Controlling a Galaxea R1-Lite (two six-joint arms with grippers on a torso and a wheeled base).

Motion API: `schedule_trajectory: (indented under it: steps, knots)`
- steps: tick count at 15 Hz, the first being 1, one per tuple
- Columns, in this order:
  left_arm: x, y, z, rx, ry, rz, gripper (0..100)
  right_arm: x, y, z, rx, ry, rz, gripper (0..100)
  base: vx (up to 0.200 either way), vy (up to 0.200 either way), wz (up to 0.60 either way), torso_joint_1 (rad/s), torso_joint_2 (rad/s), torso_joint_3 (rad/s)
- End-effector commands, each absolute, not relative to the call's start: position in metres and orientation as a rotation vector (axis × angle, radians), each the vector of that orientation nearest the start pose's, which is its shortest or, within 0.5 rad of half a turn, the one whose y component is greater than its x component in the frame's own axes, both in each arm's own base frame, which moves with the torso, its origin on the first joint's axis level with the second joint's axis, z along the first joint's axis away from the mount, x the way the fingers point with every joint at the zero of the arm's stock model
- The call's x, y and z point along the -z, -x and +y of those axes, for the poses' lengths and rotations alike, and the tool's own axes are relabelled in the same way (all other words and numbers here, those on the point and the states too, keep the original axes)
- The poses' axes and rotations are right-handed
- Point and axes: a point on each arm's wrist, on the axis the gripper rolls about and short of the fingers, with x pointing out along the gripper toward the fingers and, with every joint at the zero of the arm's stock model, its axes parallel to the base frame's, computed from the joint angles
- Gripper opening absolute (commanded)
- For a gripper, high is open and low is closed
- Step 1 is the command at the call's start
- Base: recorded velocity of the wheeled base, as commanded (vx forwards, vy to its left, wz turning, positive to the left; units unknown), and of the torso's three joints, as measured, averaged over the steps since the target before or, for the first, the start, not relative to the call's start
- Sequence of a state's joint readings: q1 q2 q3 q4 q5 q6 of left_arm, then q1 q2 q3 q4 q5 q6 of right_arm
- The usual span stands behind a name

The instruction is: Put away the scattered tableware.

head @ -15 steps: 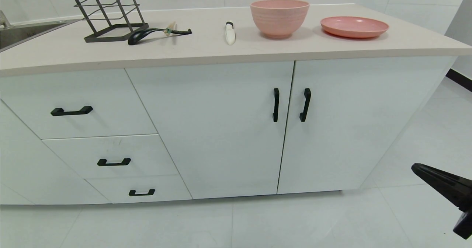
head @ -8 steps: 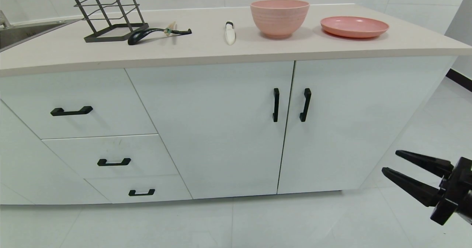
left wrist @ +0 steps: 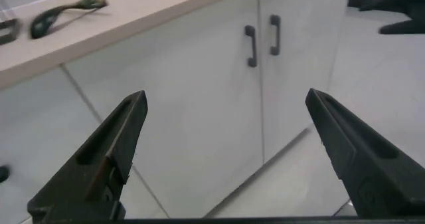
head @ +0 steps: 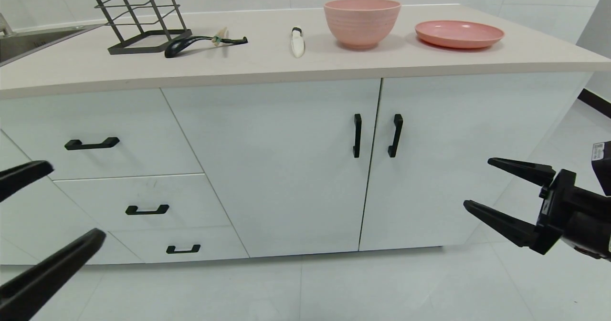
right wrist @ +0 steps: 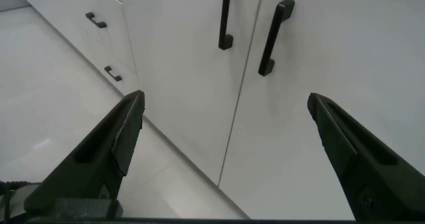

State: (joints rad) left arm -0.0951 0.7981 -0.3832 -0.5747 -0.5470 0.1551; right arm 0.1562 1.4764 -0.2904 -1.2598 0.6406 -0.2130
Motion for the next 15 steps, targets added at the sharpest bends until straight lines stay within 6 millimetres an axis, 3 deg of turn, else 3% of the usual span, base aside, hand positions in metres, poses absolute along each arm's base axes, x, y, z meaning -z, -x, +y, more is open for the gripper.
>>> schedule_trajectory:
  steps: [1, 5, 7, 9, 15]
  knots:
    - [-0.217, -0.110, -0.029, 0.746, -0.165, -0.094, 100, -0.167, -0.217, 0.048, -0.791, 0.217, -0.137, 100, 0.000, 0.000, 0.00, 0.000, 0.00, 0.000]
    - [-0.207, -0.129, -0.037, 0.884, -0.168, -0.044, 100, -0.154, -0.240, 0.052, -0.793, 0.211, -0.116, 100, 0.000, 0.000, 0.00, 0.000, 0.00, 0.000]
    - [-0.202, -0.152, -0.044, 0.949, -0.204, -0.074, 100, -0.143, -0.254, 0.054, -0.797, 0.208, -0.110, 100, 0.000, 0.000, 0.00, 0.000, 0.00, 0.000]
    - [-0.193, -0.174, -0.055, 1.020, -0.218, -0.094, 100, -0.151, -0.263, 0.064, -0.839, 0.217, -0.156, 100, 0.000, 0.000, 0.00, 0.000, 0.00, 0.000]
    - [-0.183, -0.191, -0.119, 1.311, -0.197, -0.077, 100, -0.154, -0.276, 0.078, -0.888, 0.217, -0.189, 100, 0.000, 0.000, 0.00, 0.000, 0.00, 0.000]
